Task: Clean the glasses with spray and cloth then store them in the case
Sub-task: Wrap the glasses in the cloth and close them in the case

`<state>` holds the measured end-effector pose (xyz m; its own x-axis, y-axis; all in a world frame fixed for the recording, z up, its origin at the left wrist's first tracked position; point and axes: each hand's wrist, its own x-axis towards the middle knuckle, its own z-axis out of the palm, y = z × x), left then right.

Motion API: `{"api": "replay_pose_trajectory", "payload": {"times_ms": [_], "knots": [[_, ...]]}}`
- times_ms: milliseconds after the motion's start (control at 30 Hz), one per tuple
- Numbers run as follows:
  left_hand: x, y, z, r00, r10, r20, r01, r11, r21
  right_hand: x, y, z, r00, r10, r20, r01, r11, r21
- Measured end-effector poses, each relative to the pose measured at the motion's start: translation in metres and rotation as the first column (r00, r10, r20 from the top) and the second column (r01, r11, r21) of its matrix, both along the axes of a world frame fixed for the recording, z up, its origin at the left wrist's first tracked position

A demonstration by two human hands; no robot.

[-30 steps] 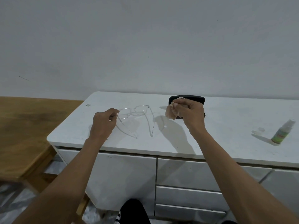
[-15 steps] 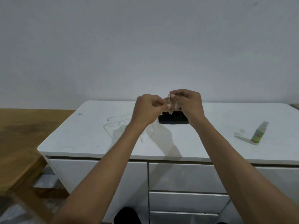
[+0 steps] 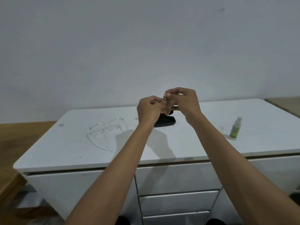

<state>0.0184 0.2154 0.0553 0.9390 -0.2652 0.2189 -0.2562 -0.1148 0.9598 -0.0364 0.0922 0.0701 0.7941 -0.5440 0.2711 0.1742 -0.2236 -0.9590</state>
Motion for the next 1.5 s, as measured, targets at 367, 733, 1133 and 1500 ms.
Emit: {"api": "replay_pose_trajectory", "payload": {"times_ms": [367, 733, 1133, 1500], "knots": [[0.02, 0.014, 0.031, 0.998, -0.056, 0.001, 0.056, 0.998, 0.037, -0.002, -0.018, 0.015, 0.952, -0.248, -0.178, 0.067, 0.739, -0.671], [0.023, 0.026, 0.054, 0.987, -0.156, -0.049, 0.156, 0.988, -0.012, 0.001, -0.015, 0.02, 1.0, -0.025, 0.0, 0.023, 0.938, -0.345], [0.018, 0.023, 0.057, 0.951, -0.217, -0.22, 0.19, 0.972, -0.136, 0.0, -0.005, 0.02, 0.991, 0.077, 0.111, -0.033, 0.936, -0.351], [0.035, 0.036, 0.044, 0.999, -0.033, 0.039, 0.028, 0.994, 0.105, 0.0, -0.022, 0.008, 0.993, -0.063, 0.099, 0.088, 0.955, -0.284]]}}
